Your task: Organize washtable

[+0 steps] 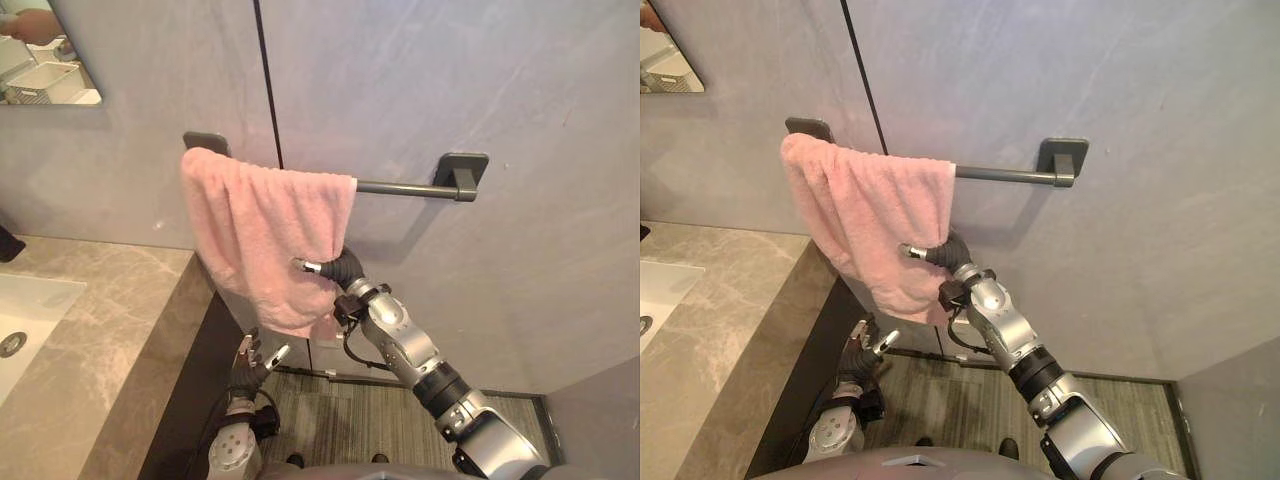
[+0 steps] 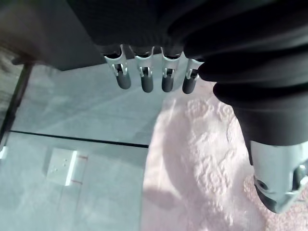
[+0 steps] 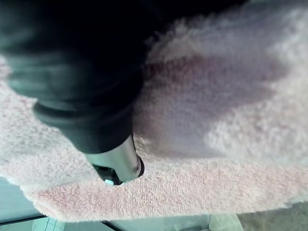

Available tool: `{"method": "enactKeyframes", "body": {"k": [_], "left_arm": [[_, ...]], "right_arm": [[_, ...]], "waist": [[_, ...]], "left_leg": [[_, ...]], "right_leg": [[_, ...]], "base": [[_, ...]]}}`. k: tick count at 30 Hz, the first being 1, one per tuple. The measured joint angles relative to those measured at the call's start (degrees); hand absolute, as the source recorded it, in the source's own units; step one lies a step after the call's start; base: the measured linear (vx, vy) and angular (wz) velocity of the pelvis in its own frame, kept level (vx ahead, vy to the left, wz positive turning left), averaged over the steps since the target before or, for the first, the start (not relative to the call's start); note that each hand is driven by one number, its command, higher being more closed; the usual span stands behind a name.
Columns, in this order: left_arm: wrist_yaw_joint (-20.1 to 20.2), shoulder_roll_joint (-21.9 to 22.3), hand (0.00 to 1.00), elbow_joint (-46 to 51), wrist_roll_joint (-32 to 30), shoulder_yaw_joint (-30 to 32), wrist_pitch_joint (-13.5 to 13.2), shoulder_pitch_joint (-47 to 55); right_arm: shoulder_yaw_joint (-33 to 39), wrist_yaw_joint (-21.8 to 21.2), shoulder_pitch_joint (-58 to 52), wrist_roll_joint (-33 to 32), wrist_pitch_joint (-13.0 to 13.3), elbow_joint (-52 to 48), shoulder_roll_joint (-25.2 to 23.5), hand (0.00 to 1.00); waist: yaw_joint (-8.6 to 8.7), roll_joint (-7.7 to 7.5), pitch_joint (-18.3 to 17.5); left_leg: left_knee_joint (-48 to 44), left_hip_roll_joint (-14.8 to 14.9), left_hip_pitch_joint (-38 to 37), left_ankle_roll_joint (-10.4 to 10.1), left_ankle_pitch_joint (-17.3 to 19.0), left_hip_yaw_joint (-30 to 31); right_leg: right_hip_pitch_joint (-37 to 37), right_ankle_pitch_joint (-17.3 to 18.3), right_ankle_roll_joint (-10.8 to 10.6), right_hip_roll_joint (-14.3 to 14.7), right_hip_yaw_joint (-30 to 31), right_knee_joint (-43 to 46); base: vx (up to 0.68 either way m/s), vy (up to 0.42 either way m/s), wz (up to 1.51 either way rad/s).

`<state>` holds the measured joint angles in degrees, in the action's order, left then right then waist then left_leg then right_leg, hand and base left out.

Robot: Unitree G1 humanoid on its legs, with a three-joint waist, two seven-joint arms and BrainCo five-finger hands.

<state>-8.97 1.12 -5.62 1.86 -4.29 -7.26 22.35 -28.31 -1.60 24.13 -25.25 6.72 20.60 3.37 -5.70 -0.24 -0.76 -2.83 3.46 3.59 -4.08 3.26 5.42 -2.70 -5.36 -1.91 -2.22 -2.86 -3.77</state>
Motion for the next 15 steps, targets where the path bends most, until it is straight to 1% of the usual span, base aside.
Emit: {"method": "enactKeyframes", "body": {"k": [4, 5, 6, 11, 15], "left_arm": [[-0.93, 0.11, 0.0, 0.04, -0.05, 1.56, 0.0, -0.14], [-1.81, 0.12, 0.0, 0.47, -0.09, 3.88, 0.0, -0.32], [-2.02, 0.14, 0.0, 1.14, -0.1, 4.36, 0.0, -0.27], [-3.0, 0.27, 0.0, 1.47, -0.2, 6.38, -0.1, -0.6], [-3.68, 0.6, 0.0, 1.51, -1.22, 9.02, -0.1, -1.38]], "right_arm": [[2.47, 0.58, -0.01, 0.74, 0.0, 0.25, 0.0, 1.0], [6.07, 0.73, -0.5, 2.29, 0.0, 0.49, 0.03, 1.0], [7.03, 1.24, -0.82, 2.29, 0.02, 0.49, 0.07, 1.0], [9.01, 1.6, -1.68, 2.28, 0.21, 0.36, 0.23, 1.0], [13.26, 1.57, -6.02, 2.26, 0.71, -3.23, 0.02, 1.0]], "waist": [[-0.02, -0.11, 0.19], [0.02, -0.22, 0.31], [0.02, -0.29, 0.4], [0.14, -0.23, 0.6], [-0.01, -0.25, 0.66]], "left_leg": [[-0.01, -0.03, 0.01, -0.01, 0.0, 0.07], [-0.03, -0.09, 0.02, -0.01, -0.01, 0.47], [-0.05, -0.09, -0.03, -0.01, -0.01, 0.52], [-0.01, -0.09, -0.13, 0.05, -0.02, 0.48], [0.14, -0.09, -0.34, 0.21, 0.08, 0.3]], "right_leg": [[0.0, 0.02, 0.01, -0.02, -0.07, 0.0], [0.14, 0.02, 0.0, -0.08, -0.31, 0.0], [0.27, 0.05, 0.03, -0.08, -0.4, 0.0], [0.4, 0.07, 0.04, -0.09, -0.49, 0.01], [0.46, 0.08, 0.04, -0.11, -0.35, 0.02]], "base": [[0.0, 0.0, 0.01], [0.0, 0.002, 0.06], [0.0, 0.002, 0.08], [0.0, 0.0, 0.01], [0.0, 0.001, -0.02]]}}
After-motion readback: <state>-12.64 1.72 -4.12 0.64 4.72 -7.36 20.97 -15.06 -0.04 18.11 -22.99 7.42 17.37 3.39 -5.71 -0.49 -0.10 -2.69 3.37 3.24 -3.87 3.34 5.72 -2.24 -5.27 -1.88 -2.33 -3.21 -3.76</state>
